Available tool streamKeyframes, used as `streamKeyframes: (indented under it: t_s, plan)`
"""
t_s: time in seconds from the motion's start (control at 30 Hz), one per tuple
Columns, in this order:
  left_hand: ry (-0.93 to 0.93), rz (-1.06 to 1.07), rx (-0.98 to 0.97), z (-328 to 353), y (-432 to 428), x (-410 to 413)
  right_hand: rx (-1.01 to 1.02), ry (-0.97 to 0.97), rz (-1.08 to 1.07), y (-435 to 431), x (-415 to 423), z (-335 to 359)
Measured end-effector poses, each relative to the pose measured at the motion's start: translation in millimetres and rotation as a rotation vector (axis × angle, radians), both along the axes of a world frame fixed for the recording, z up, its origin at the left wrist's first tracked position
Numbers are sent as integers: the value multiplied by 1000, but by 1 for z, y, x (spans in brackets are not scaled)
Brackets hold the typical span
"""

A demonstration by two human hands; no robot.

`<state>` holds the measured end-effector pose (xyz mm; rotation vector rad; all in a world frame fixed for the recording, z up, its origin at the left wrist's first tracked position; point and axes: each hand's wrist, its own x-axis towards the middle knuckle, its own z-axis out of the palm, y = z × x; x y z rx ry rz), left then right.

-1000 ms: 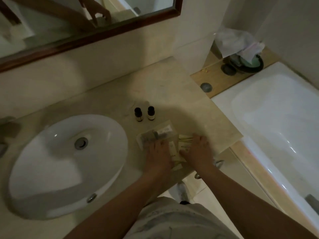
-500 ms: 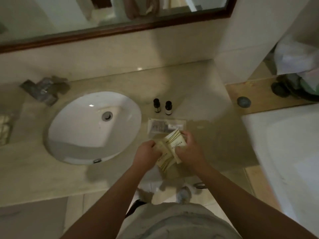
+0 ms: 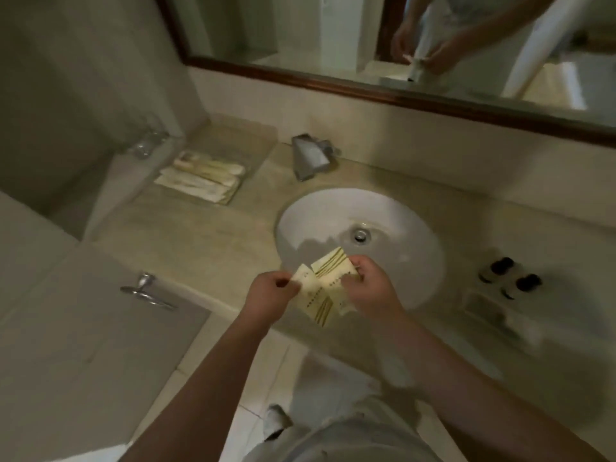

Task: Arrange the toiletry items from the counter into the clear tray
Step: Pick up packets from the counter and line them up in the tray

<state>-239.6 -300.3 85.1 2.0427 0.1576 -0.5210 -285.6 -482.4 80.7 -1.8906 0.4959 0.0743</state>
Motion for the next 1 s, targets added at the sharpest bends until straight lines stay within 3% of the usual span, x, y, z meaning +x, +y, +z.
streamKeyframes:
  t_s: [0.3,0.53,0.73,0.87,1.0]
  plan:
    - [-5,125,-55,4,144,92,57,25,76,120,112,3]
    - [-1,173,-81,-5,158,170,93,59,25,132,192,2]
    - [4,288,-88,-14,172,219,202,36,118,143,256,-2]
    - [63,372,-124,-10,185,251,238,83,72,161,281,-2]
    - [45,376,-136,-13,196,291,253,60,-145,164,308,-9]
